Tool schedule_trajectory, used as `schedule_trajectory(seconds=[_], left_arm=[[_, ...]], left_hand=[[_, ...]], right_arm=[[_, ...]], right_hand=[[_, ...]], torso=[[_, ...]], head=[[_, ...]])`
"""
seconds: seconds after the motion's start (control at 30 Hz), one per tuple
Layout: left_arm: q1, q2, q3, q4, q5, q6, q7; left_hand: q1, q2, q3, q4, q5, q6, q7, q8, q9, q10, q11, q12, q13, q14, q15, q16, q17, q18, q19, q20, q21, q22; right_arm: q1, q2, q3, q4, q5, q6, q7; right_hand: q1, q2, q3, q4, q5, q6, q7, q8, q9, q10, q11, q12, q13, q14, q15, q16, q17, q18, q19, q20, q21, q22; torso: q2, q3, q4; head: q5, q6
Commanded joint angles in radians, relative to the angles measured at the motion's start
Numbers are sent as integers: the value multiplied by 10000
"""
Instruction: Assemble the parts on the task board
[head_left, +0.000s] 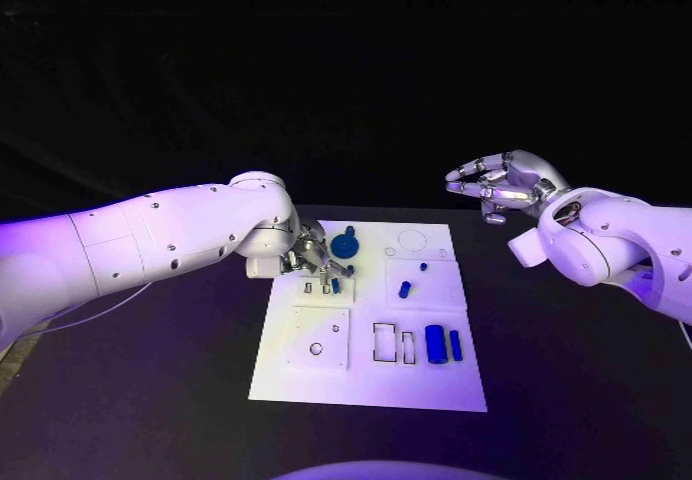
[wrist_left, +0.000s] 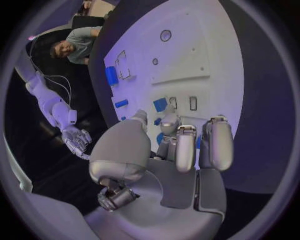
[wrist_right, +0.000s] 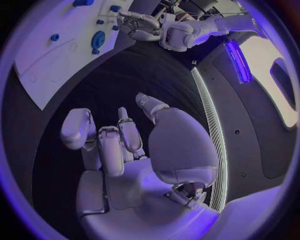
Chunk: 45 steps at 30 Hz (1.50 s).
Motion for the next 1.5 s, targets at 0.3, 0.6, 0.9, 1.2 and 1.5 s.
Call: schedule_trajectory(seconds=[0.3, 0.6, 0.9, 1.2, 1.5], left_arm=[[-70, 165, -17, -145, 128, 303, 13], [-96, 264, -16, -207, 152, 215, 32], [-127, 314, -15, -273, 182, 156, 28], [-167, 348, -15, -321, 423, 86, 6], [-179, 372, -15, -385, 584, 12, 13]], left_hand=[[16, 134, -47, -25, -28, 62, 15, 6, 17, -83, -37, -51, -33, 974, 82, 31, 2386, -86, -2, 91, 27, -4], [314, 278, 68, -31, -26, 73, -1, 17, 42, -101, -52, -58, -46, 974, 68, 32, 2388, -88, -3, 83, 38, 16], [941, 390, 617, -43, -22, 24, -6, -59, 35, -141, -64, -84, -88, 977, 56, 37, 2397, -88, -12, 71, 45, 31], [1105, 304, 889, -44, -22, 38, -4, -85, 30, -150, -64, -85, -93, 974, 56, 31, 2390, -86, -20, 70, 43, 27], [1204, 244, 1151, -38, -21, 32, 4, -122, 19, -204, -58, -136, -166, 974, 60, 30, 2389, -86, -26, 73, 41, 26]], right_arm=[[2, -35, 2, 21, -135, 66, -7], [1, -24, 2, 23, -142, 62, 4], [-7, 15, 1, -5, -143, 82, 19], [-12, 22, -1, 0, -156, 101, 33], [-12, 19, -4, 6, -213, 139, -7]], right_hand=[[-115, -38, -54, 63, 37, -82, 24, 48, 21, -29, -4, -36, 6, 617, -63, -35, 601, 39, -65, -25, -81, -25], [-123, -30, -61, 77, 21, -87, 23, 57, 25, -23, -4, -31, 13, 618, -62, -35, 604, 39, -67, -24, -85, -26], [-122, -16, -59, 85, 19, -89, 22, 64, 27, -29, -5, -37, 5, 616, -62, -37, 598, 42, -75, -24, -98, -38], [-104, 30, -43, 98, 27, -93, 20, 82, 35, -26, -8, -34, 8, 613, -64, -43, 585, 44, -79, -24, -106, -40], [-97, 45, -38, 104, 31, -93, 18, 93, 39, -12, -9, -21, 24, 613, -65, -43, 588, 42, -74, -24, -100, -32]], torso=[[-2, 2, -6], [-12, 3, 11], [-7, 4, 17], [-9, 9, 13], [-20, 12, 17]], head=[[-46, -40], [-80, -84], [-85, -120], [-112, -164], [-122, -189]])
